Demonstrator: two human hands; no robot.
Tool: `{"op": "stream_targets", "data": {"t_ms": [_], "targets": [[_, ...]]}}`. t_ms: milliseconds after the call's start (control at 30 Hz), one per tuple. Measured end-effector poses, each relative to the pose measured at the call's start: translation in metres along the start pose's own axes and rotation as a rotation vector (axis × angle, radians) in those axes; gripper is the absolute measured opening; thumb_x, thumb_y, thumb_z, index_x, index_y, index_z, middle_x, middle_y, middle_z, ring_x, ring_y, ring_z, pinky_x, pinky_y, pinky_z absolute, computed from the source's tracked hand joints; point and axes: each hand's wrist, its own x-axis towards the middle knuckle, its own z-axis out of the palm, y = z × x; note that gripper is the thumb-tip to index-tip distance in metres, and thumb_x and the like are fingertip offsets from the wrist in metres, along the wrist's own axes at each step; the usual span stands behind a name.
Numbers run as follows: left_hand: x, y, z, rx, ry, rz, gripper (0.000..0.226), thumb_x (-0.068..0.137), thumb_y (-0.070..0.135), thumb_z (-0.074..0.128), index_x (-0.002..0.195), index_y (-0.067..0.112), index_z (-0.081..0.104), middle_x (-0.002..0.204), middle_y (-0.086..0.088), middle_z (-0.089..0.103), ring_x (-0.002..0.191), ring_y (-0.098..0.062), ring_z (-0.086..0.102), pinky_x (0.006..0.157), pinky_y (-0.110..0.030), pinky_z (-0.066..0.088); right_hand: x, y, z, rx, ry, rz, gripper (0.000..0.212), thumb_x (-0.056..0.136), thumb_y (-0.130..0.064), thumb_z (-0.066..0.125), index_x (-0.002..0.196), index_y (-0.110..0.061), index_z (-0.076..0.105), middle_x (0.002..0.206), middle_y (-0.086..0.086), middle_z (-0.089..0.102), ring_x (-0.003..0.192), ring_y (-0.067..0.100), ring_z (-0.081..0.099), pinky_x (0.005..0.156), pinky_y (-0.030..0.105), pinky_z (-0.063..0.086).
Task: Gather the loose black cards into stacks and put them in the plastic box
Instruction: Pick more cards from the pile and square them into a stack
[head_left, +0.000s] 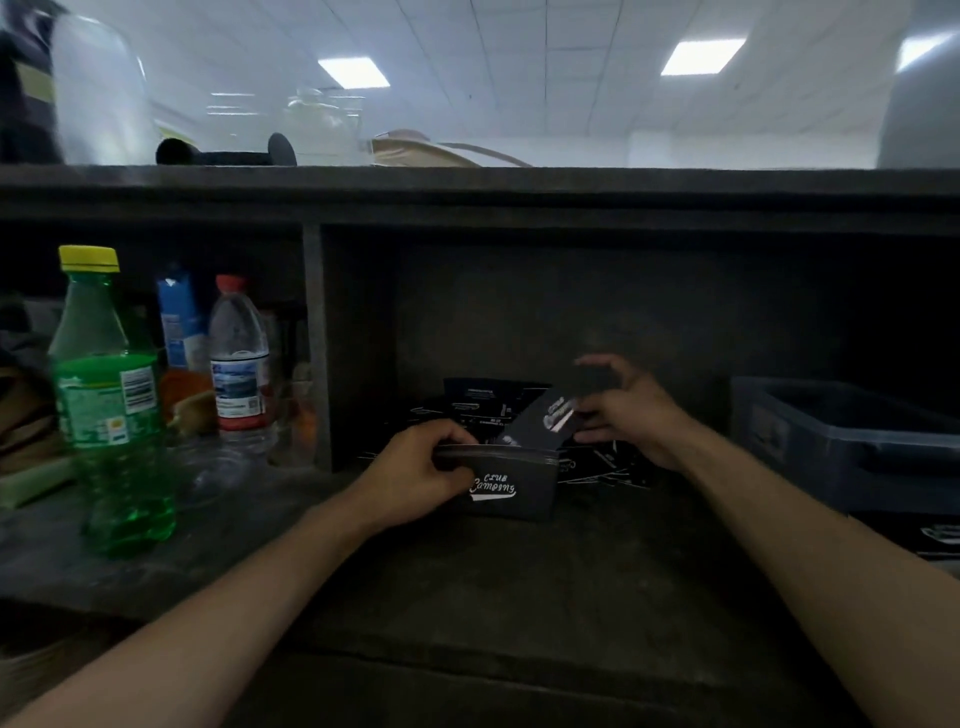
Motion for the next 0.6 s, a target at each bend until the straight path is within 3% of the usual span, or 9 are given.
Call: {"op": "stream_targets", "data": {"t_ms": [67, 133, 200, 300, 367, 467, 500, 600], "targets": [[-0.002, -0.006, 0.001, 0.020, 0.059, 0.040, 0.028, 0.081, 0.006, 0.071, 0.098, 0.027, 0.064, 0.109, 0.005, 0.063, 0.100, -0.006, 0.063, 0.087, -0.027, 0.053, 0.000, 0.008, 0.010, 0.049, -0.009, 0.032, 0.032, 0.089, 0.000, 0.067, 0.110, -0.023, 0.060, 0.109, 0.009, 0.065, 0.072, 0.024, 0.074, 0.058, 0.033, 0.059], [-0.004, -0.010, 0.000, -0.017, 0.040, 0.026, 0.029, 0.085, 0.008, 0.070, 0.102, 0.029, 0.059, 0.117, 0.006, 0.060, 0.100, -0.002, 0.063, 0.080, -0.020, 0.053, 0.002, 0.016, 0.012, -0.011, -0.136, 0.046, 0.017, 0.091, -0.007, 0.066, 0.096, -0.022, 0.062, 0.102, 0.008, 0.070, 0.076, 0.021, 0.072, 0.062, 0.033, 0.057], [-0.005, -0.012, -0.001, -0.055, 0.015, 0.006, 0.032, 0.086, 0.010, 0.070, 0.105, 0.032, 0.055, 0.116, 0.007, 0.061, 0.093, -0.001, 0.065, 0.071, -0.019, 0.054, 0.002, 0.018, 0.009, -0.117, -0.346, 0.091, 0.014, 0.091, -0.011, 0.065, 0.088, -0.025, 0.064, 0.093, 0.002, 0.072, 0.083, 0.018, 0.071, 0.074, 0.034, 0.055], [-0.005, -0.014, 0.000, -0.060, 0.070, 0.055, 0.049, 0.078, 0.009, 0.075, 0.110, 0.034, 0.048, 0.110, 0.010, 0.061, 0.098, -0.003, 0.064, 0.078, -0.016, 0.053, 0.005, 0.013, -0.005, -0.238, -0.535, 0.162, 0.018, 0.093, -0.018, 0.063, 0.086, -0.031, 0.074, 0.100, -0.001, 0.074, 0.097, 0.016, 0.071, 0.089, 0.035, 0.050], [-0.005, -0.012, -0.001, -0.049, 0.064, 0.099, 0.055, 0.074, 0.012, 0.074, 0.115, 0.038, 0.048, 0.107, 0.017, 0.062, 0.099, -0.003, 0.065, 0.081, -0.015, 0.052, 0.011, 0.010, -0.008, -0.295, -0.454, 0.111, 0.016, 0.095, -0.024, 0.060, 0.096, -0.028, 0.076, 0.108, -0.004, 0.075, 0.106, 0.012, 0.069, 0.090, 0.031, 0.047], [-0.008, -0.011, -0.002, 0.022, 0.018, 0.145, 0.053, 0.074, 0.017, 0.072, 0.119, 0.039, 0.056, 0.106, 0.020, 0.067, 0.100, -0.004, 0.068, 0.086, -0.018, 0.054, 0.018, 0.021, -0.007, -0.538, -0.183, -0.089, 0.020, 0.088, -0.021, 0.073, 0.107, -0.027, 0.074, 0.114, -0.006, 0.072, 0.109, 0.007, 0.065, 0.081, 0.011, 0.045], [-0.009, -0.010, -0.002, 0.063, 0.000, 0.166, 0.047, 0.075, 0.019, 0.072, 0.116, 0.037, 0.059, 0.106, 0.019, 0.068, 0.100, -0.004, 0.068, 0.087, -0.020, 0.054, 0.018, 0.028, -0.008, -0.656, -0.219, -0.125, 0.029, 0.084, -0.020, 0.077, 0.112, -0.025, 0.072, 0.118, -0.005, 0.071, 0.109, 0.006, 0.063, 0.083, 0.009, 0.045], [-0.011, -0.006, -0.002, 0.090, -0.012, 0.181, 0.033, 0.076, 0.024, 0.072, 0.106, 0.035, 0.064, 0.103, 0.017, 0.069, 0.098, -0.005, 0.068, 0.086, -0.024, 0.055, 0.016, 0.039, -0.013, -0.911, -0.337, -0.115, 0.044, 0.074, -0.029, 0.085, 0.116, -0.025, 0.072, 0.118, -0.009, 0.068, 0.111, 0.007, 0.061, 0.100, 0.023, 0.045]]}}
